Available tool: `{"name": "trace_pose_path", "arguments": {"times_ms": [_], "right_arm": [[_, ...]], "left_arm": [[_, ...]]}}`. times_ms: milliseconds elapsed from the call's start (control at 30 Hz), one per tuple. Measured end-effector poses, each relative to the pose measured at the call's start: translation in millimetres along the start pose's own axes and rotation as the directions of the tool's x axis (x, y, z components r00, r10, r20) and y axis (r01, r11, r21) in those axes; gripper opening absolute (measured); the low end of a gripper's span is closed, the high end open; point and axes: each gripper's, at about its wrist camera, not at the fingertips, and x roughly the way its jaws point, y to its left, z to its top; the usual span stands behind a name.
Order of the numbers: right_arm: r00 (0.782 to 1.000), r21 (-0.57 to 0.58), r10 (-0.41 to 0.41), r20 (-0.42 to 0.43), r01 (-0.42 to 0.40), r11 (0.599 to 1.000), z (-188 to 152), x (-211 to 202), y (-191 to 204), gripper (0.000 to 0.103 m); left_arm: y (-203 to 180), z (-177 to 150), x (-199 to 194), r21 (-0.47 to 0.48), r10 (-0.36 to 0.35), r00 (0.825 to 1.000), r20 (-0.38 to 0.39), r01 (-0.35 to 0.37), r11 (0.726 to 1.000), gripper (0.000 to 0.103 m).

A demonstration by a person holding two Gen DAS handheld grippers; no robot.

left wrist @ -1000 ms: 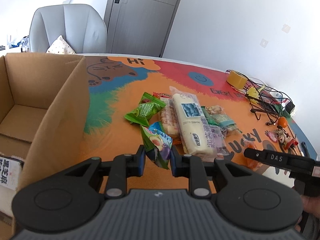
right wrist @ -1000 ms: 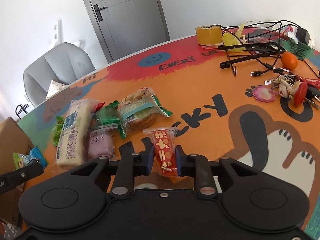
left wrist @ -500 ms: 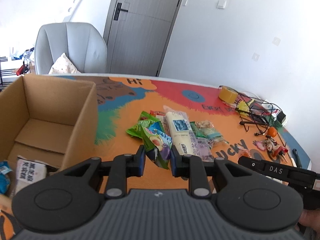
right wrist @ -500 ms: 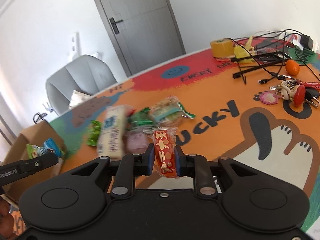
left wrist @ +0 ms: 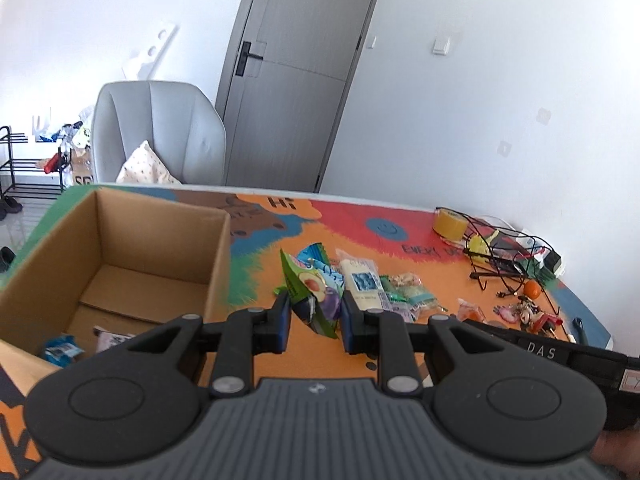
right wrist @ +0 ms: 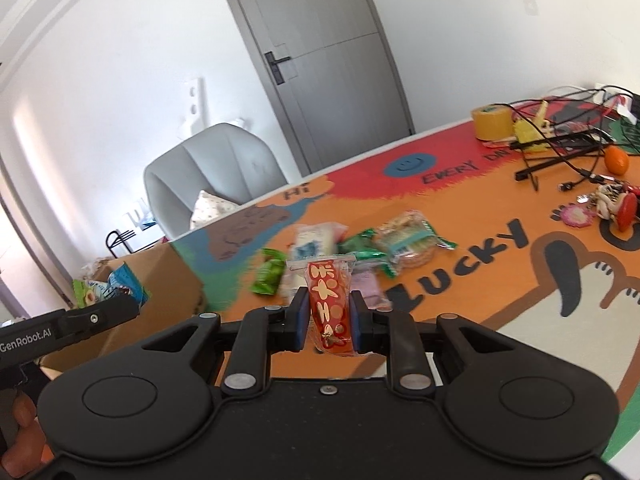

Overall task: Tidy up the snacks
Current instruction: 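Carry green-white bag into the box with left tool while right tool drops the red pack in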

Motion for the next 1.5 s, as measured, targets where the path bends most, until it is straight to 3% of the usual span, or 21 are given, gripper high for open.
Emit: {"name": "trace_pose_path", "arguments": {"times_ms": [533, 1133, 1300, 1400, 1500], "right_arm": [[0.995, -0.059, 0.102, -0.014, -0.102, 0.993, -3, 2, 61, 0.022], [0.978, -0.13, 0.198, -0.065, -0.205, 0.97, -6, 32, 133, 0.022], [0.972, -0.15, 0.221, -0.08, -0.231, 0.961, -6, 37, 150, 0.022], [0.968, -0.155, 0.233, -0.095, -0.246, 0.957, -7, 43, 158, 0.022], [0.961, -0.154, 0.251, -0.112, -0.267, 0.951, -8, 46, 165, 0.022]], "left_arm": [[45, 9, -42, -0.028, 0.063, 0.997, 0.046, -0.062, 0.998, 0.024], [113, 14, -42, -0.111, 0.165, 0.986, 0.013, -0.163, 0.98, 0.024], [123, 14, -44, -0.12, 0.185, 0.983, 0.013, -0.183, 0.976, 0.035], [129, 14, -46, -0.133, 0.186, 0.982, 0.017, -0.182, 0.974, 0.047], [135, 13, -50, -0.145, 0.196, 0.98, 0.018, -0.192, 0.971, 0.049]]}}
